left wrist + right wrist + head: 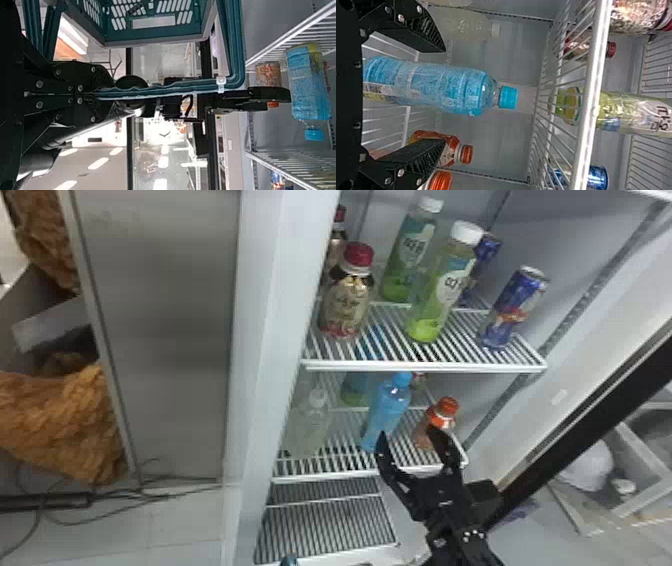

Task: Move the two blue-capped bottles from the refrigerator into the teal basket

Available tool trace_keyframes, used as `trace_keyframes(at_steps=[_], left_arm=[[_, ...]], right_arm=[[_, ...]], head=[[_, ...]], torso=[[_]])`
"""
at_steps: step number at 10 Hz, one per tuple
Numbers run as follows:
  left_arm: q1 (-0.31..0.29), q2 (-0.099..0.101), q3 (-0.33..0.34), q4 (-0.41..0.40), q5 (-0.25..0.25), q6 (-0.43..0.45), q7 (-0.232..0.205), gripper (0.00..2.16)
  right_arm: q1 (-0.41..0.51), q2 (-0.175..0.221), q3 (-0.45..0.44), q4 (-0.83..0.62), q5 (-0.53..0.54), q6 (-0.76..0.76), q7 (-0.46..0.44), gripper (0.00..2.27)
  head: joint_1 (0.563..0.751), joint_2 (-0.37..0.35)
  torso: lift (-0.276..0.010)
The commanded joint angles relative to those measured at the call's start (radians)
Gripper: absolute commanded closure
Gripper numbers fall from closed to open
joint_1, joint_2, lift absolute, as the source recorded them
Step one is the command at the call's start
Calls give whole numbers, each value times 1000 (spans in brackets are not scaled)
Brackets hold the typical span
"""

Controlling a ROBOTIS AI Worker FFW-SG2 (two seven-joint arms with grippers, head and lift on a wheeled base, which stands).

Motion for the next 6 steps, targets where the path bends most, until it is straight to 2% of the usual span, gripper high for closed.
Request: trace_keyframes(at_steps=[1, 6], left_arm=[[0, 0, -2, 2, 2, 0, 0, 1142], [-5, 0, -8, 7, 14, 0, 0, 1142]], right_arm=[[-41, -5, 13, 35, -3, 0, 1, 211], [-151, -21, 42, 150, -21, 2, 4, 211]], head=[[695, -350], [695, -350]], torso=[[-144], [-144]])
